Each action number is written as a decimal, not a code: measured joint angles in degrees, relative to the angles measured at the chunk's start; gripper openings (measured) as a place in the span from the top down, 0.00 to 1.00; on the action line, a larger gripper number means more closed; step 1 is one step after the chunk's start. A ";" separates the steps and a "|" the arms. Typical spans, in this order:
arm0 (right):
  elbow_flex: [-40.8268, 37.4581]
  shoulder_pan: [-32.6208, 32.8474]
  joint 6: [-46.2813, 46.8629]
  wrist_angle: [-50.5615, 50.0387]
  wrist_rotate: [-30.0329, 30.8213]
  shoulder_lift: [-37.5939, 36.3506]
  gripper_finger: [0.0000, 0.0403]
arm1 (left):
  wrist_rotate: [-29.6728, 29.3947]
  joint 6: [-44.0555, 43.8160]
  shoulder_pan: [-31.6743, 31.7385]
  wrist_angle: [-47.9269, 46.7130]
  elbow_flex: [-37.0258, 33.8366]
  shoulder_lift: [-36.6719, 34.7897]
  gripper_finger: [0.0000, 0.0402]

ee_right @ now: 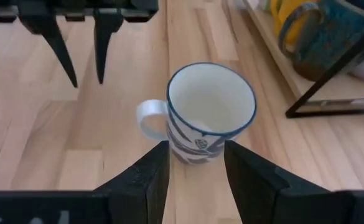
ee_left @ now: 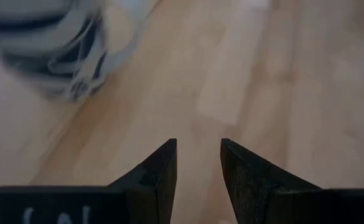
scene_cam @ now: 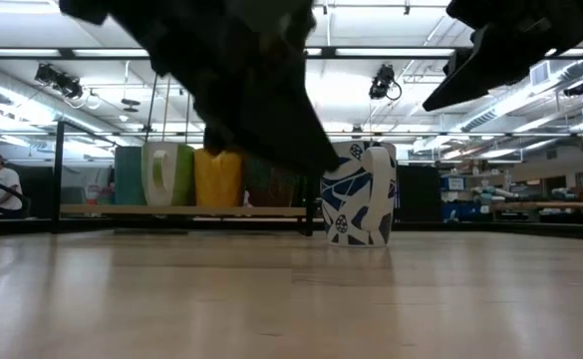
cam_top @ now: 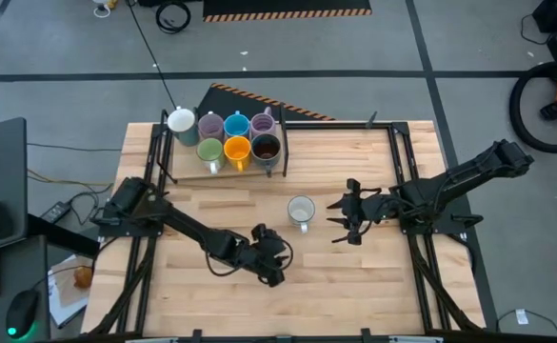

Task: Place coffee mugs
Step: Put the blue patterned mug on the shelf

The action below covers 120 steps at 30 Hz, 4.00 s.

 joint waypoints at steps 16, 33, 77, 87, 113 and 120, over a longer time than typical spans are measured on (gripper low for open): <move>0.02 1.11 -2.24 -5.17 1.13 -4.57 0.61 | -22.01 7.74 -3.66 17.35 -0.04 7.27 0.71; 0.06 1.42 -4.40 -1.72 -1.25 -8.36 0.61 | -27.61 12.27 -0.92 29.31 -0.01 13.40 0.71; 0.06 1.73 -2.80 -1.80 -3.18 -8.12 0.61 | -19.76 13.29 5.11 40.14 0.01 14.28 0.96; 0.06 1.73 -2.80 -1.87 -3.24 -8.12 0.61 | -19.78 15.66 2.26 35.34 0.01 11.92 0.96; 0.06 1.73 -2.84 -1.65 -4.57 -8.10 0.61 | -23.64 14.35 -3.77 -5.92 -0.14 -12.88 0.96; 0.06 1.73 -2.84 -1.11 -4.65 -8.10 0.61 | -26.33 11.71 -6.85 -16.52 -0.14 -22.36 0.96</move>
